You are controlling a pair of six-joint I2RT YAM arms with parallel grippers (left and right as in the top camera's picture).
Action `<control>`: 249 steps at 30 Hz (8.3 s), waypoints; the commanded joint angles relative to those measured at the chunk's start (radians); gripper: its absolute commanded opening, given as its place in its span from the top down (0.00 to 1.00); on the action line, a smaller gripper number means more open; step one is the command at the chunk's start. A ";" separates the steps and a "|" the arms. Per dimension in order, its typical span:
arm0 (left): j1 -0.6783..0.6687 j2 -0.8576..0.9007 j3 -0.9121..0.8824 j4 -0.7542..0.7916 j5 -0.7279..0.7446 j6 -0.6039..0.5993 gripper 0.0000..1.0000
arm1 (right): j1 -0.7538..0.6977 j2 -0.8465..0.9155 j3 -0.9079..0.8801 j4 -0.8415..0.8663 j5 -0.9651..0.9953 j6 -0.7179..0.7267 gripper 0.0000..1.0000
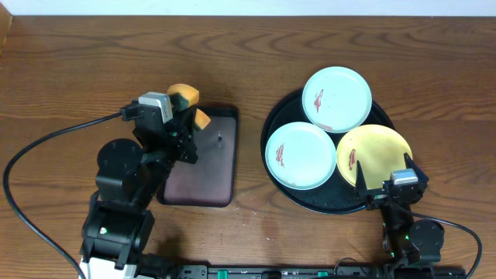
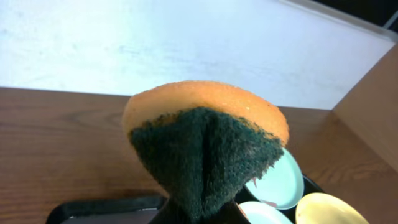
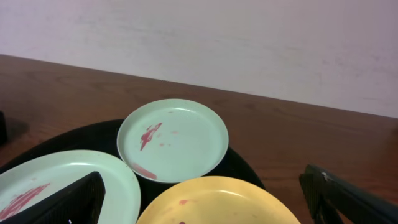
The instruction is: Clean dirty plates on tray and stack at the side
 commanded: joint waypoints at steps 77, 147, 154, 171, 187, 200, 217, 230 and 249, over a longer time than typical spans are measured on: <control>-0.538 0.760 0.203 -0.093 -0.092 -0.441 0.93 | 0.007 -0.003 -0.002 -0.004 0.001 -0.011 0.01; -0.643 0.976 0.203 0.057 -0.258 -0.441 0.92 | 0.116 1.581 0.985 -0.542 -0.188 0.165 0.56; -0.643 0.976 0.203 0.057 -0.258 -0.441 0.93 | 0.127 1.700 0.985 -0.478 -0.155 0.161 0.60; -0.643 0.976 0.203 0.056 -0.257 -0.441 0.92 | 0.193 1.769 0.985 -0.405 -0.024 0.153 0.74; -0.643 0.960 0.204 0.199 -0.141 -0.437 0.87 | 0.193 1.769 0.985 -0.450 -0.029 0.109 0.99; -0.642 0.958 0.208 0.200 -0.175 -0.359 0.27 | 0.193 1.769 0.985 -0.450 -0.028 0.108 0.97; -0.641 1.059 0.208 0.277 -0.225 -0.143 0.58 | 0.193 1.769 0.985 -0.462 -0.028 0.109 0.97; -0.628 1.087 0.208 0.303 -0.289 -0.040 0.58 | 0.193 1.769 0.985 -0.465 -0.029 0.109 0.97; -0.628 1.114 0.217 0.283 -0.296 0.005 0.54 | 0.193 1.769 0.985 -0.469 -0.029 0.109 0.98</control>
